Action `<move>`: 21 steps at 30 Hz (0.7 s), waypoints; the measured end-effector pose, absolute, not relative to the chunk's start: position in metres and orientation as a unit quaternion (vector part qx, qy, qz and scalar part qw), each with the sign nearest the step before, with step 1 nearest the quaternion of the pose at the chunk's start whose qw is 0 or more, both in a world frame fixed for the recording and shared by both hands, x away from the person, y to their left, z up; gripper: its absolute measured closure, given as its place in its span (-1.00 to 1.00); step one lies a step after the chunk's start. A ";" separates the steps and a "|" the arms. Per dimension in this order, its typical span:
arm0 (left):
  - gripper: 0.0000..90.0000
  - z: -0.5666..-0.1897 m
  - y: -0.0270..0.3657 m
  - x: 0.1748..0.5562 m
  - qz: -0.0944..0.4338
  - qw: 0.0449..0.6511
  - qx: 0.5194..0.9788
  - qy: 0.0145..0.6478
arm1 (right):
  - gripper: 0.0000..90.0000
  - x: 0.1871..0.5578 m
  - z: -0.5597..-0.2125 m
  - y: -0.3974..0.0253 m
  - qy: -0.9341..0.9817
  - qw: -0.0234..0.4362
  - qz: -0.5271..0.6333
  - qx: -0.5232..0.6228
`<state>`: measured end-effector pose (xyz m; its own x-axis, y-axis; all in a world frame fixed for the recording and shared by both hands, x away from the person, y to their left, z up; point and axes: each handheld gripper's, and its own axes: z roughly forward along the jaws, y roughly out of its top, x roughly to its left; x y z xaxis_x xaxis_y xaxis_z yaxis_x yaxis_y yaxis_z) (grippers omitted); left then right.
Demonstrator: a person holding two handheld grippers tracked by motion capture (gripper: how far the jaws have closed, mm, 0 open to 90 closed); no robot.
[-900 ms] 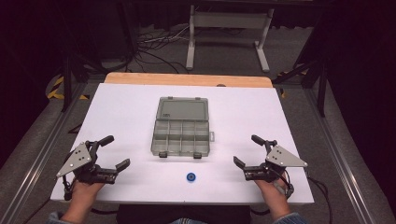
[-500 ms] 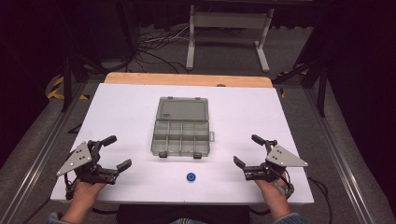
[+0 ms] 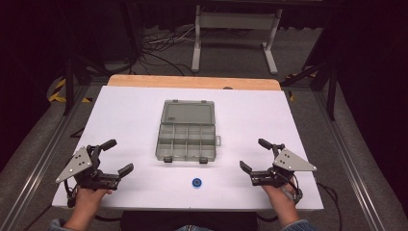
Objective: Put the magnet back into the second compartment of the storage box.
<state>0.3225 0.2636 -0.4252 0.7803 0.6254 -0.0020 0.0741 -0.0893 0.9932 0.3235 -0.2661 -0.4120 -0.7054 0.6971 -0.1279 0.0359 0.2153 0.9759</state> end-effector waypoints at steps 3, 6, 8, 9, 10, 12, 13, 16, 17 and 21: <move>-0.99 -0.425 0.264 0.323 0.221 0.627 0.705 0.249 | -0.91 0.324 -0.409 -0.263 0.726 0.285 0.574 0.251; -0.99 -0.425 0.264 0.322 0.222 0.625 0.705 0.249 | -0.91 0.325 -0.406 -0.256 0.727 0.278 0.577 0.247; -0.99 -0.425 0.263 0.322 0.227 0.625 0.704 0.249 | -0.91 0.325 -0.404 -0.251 0.730 0.271 0.578 0.243; -0.99 -0.425 0.263 0.322 0.227 0.624 0.705 0.248 | -0.91 0.326 -0.403 -0.248 0.731 0.269 0.580 0.240; -0.99 -0.425 0.262 0.322 0.227 0.623 0.706 0.249 | -0.91 0.326 -0.402 -0.245 0.732 0.266 0.580 0.238; -0.99 -0.425 0.262 0.322 0.228 0.621 0.709 0.247 | -0.91 0.326 -0.399 -0.241 0.732 0.262 0.583 0.236; -0.99 -0.425 0.262 0.322 0.227 0.620 0.709 0.247 | -0.91 0.327 -0.398 -0.240 0.731 0.260 0.585 0.237; -0.99 -0.425 0.262 0.322 0.227 0.620 0.709 0.247 | -0.92 0.328 -0.396 -0.237 0.732 0.256 0.586 0.235; -0.99 -0.425 0.262 0.322 0.227 0.620 0.709 0.248 | -0.91 0.330 -0.395 -0.233 0.734 0.253 0.586 0.232; -0.99 -0.425 0.262 0.322 0.226 0.619 0.710 0.248 | -0.92 0.331 -0.393 -0.226 0.738 0.245 0.587 0.223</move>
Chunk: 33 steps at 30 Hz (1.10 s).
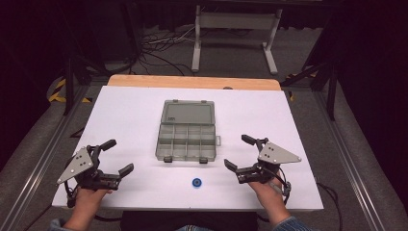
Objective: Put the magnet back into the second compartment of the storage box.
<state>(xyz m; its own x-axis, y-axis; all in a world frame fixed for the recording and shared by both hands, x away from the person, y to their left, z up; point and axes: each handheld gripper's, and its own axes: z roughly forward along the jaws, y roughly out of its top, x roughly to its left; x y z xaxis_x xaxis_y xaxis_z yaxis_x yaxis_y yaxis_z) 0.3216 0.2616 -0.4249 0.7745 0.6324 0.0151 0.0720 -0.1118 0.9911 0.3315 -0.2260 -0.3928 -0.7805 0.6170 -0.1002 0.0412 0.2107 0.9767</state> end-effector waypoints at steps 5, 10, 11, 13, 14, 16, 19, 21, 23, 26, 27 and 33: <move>-0.99 -0.425 0.261 0.322 0.228 0.618 0.711 0.247 | -0.92 0.335 -0.393 -0.216 0.746 0.232 0.587 0.212; -0.99 -0.425 0.261 0.322 0.227 0.618 0.711 0.247 | -0.99 0.337 -0.390 -0.211 0.753 0.220 0.580 0.219; -0.99 -0.425 0.261 0.322 0.227 0.618 0.711 0.247 | -0.98 0.337 -0.389 -0.209 0.758 0.213 0.577 0.214; -0.99 -0.425 0.261 0.322 0.226 0.618 0.711 0.247 | -0.93 0.338 -0.386 -0.207 0.772 0.207 0.564 0.209; -0.99 -0.425 0.261 0.322 0.226 0.618 0.711 0.248 | -0.90 0.338 -0.385 -0.206 0.780 0.203 0.554 0.208; -0.99 -0.425 0.261 0.322 0.225 0.618 0.712 0.247 | -0.86 0.340 -0.381 -0.205 0.797 0.192 0.534 0.209; -0.99 -0.425 0.261 0.322 0.225 0.617 0.713 0.246 | -0.84 0.343 -0.378 -0.203 0.812 0.178 0.513 0.214; -0.99 -0.425 0.261 0.322 0.225 0.616 0.713 0.247 | -0.84 0.344 -0.376 -0.201 0.824 0.174 0.495 0.216; -0.99 -0.426 0.260 0.322 0.224 0.616 0.714 0.247 | -0.84 0.346 -0.374 -0.199 0.836 0.168 0.477 0.214; -0.99 -0.426 0.260 0.323 0.224 0.615 0.715 0.247 | -0.83 0.347 -0.370 -0.195 0.850 0.161 0.455 0.211; -0.99 -0.426 0.260 0.323 0.223 0.615 0.715 0.246 | -0.83 0.348 -0.369 -0.193 0.855 0.159 0.447 0.209; -0.99 -0.426 0.260 0.323 0.222 0.616 0.715 0.246 | -0.83 0.352 -0.359 -0.184 0.876 0.128 0.419 0.200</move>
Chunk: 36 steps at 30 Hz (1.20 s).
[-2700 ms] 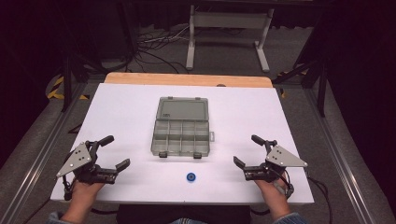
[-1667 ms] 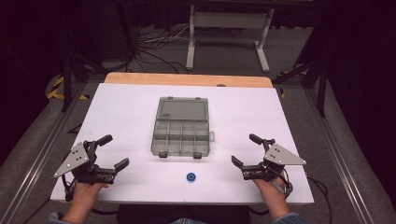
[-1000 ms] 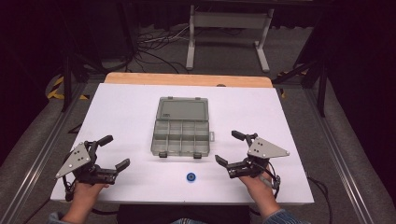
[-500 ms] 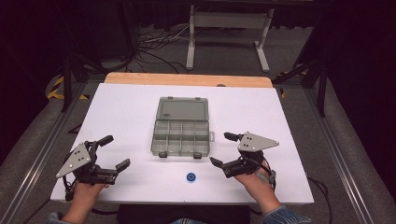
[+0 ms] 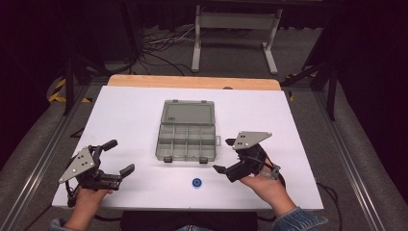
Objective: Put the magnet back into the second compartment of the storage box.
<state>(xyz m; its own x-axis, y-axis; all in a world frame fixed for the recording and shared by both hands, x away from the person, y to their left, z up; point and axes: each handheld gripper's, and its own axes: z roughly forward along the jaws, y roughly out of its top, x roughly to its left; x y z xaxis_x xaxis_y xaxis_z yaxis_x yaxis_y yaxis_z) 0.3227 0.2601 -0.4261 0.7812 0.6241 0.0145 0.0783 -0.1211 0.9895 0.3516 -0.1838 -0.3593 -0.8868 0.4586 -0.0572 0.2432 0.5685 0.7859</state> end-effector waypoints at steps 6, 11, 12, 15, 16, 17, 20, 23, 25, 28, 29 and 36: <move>-0.99 -0.426 0.260 0.323 0.221 0.615 0.716 0.245 | -0.83 0.354 -0.356 -0.172 0.900 0.118 0.375 0.189; -0.99 -0.426 0.260 0.323 0.220 0.613 0.718 0.244 | -0.83 0.357 -0.358 -0.163 0.917 0.107 0.338 0.184; -0.99 -0.426 0.260 0.323 0.220 0.613 0.719 0.244 | -0.82 0.357 -0.359 -0.162 0.919 0.106 0.332 0.184; -0.99 -0.426 0.260 0.323 0.220 0.613 0.719 0.245 | -0.82 0.358 -0.359 -0.159 0.925 0.101 0.315 0.185; -0.99 -0.426 0.260 0.323 0.221 0.613 0.718 0.245 | -0.82 0.358 -0.360 -0.158 0.928 0.100 0.306 0.185; -0.99 -0.427 0.259 0.323 0.220 0.614 0.716 0.246 | -0.82 0.359 -0.360 -0.157 0.930 0.099 0.302 0.185; -0.99 -0.427 0.259 0.323 0.220 0.613 0.718 0.246 | -0.82 0.360 -0.361 -0.156 0.935 0.088 0.287 0.187; -0.99 -0.427 0.259 0.323 0.220 0.613 0.717 0.246 | -0.82 0.361 -0.362 -0.155 0.936 0.087 0.284 0.187; -0.99 -0.426 0.260 0.323 0.219 0.612 0.719 0.247 | -0.81 0.360 -0.362 -0.155 0.935 0.086 0.289 0.186; -0.99 -0.427 0.259 0.323 0.221 0.614 0.717 0.246 | -0.78 0.359 -0.365 -0.153 0.934 0.086 0.297 0.181; -0.99 -0.427 0.259 0.323 0.220 0.613 0.718 0.246 | -0.76 0.359 -0.367 -0.152 0.933 0.085 0.299 0.179; -0.99 -0.427 0.259 0.323 0.220 0.613 0.717 0.247 | -0.71 0.361 -0.381 -0.143 0.937 0.075 0.296 0.172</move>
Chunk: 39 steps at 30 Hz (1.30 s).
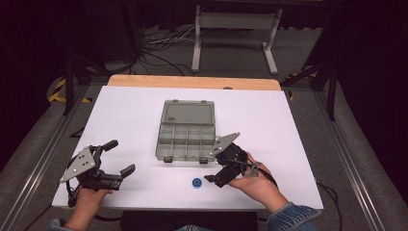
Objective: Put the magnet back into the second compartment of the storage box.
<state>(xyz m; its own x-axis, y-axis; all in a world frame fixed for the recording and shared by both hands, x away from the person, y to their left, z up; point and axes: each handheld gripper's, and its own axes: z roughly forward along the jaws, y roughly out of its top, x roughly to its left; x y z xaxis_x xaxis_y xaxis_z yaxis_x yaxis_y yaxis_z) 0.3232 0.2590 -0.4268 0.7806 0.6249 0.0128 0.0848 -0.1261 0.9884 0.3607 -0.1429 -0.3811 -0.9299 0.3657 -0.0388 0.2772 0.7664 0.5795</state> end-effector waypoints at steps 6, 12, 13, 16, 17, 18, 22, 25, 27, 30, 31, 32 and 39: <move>-0.99 -0.427 0.259 0.324 0.221 0.612 0.719 0.246 | -0.70 0.363 -0.393 -0.136 0.941 0.068 0.287 0.168; -0.99 -0.427 0.259 0.324 0.220 0.611 0.720 0.246 | -0.69 0.366 -0.402 -0.130 0.944 0.061 0.278 0.165; -0.99 -0.427 0.259 0.324 0.220 0.611 0.720 0.246 | -0.69 0.366 -0.403 -0.129 0.945 0.059 0.277 0.165; -0.99 -0.427 0.260 0.324 0.218 0.610 0.721 0.246 | -0.68 0.366 -0.406 -0.127 0.946 0.056 0.272 0.166; -0.99 -0.427 0.260 0.324 0.218 0.609 0.722 0.246 | -0.68 0.366 -0.408 -0.126 0.947 0.054 0.271 0.164; -0.99 -0.427 0.260 0.324 0.218 0.609 0.722 0.246 | -0.68 0.366 -0.409 -0.126 0.948 0.052 0.268 0.161; -0.99 -0.427 0.260 0.324 0.218 0.610 0.721 0.246 | -0.69 0.365 -0.418 -0.121 0.952 0.041 0.257 0.162; -0.99 -0.427 0.260 0.324 0.218 0.609 0.722 0.246 | -0.69 0.365 -0.422 -0.118 0.954 0.035 0.253 0.159; -0.99 -0.427 0.260 0.324 0.218 0.609 0.722 0.246 | -0.69 0.364 -0.425 -0.116 0.954 0.031 0.251 0.158; -0.99 -0.427 0.260 0.324 0.218 0.609 0.722 0.246 | -0.69 0.364 -0.429 -0.114 0.956 0.027 0.247 0.155; -0.99 -0.427 0.260 0.324 0.218 0.609 0.722 0.246 | -0.69 0.363 -0.431 -0.113 0.956 0.025 0.247 0.156; -0.99 -0.427 0.260 0.324 0.218 0.609 0.722 0.246 | -0.69 0.363 -0.432 -0.112 0.957 0.024 0.245 0.154; -0.99 -0.427 0.260 0.324 0.218 0.608 0.722 0.246 | -0.67 0.360 -0.439 -0.106 0.959 0.022 0.243 0.146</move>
<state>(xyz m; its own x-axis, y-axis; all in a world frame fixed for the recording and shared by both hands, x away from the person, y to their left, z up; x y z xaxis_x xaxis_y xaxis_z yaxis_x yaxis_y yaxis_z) 0.3241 0.2596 -0.4269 0.7837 0.6209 0.0161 0.0898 -0.1390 0.9862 0.3602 -0.1062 -0.4387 -0.9565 0.2902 0.0286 0.2688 0.8393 0.4726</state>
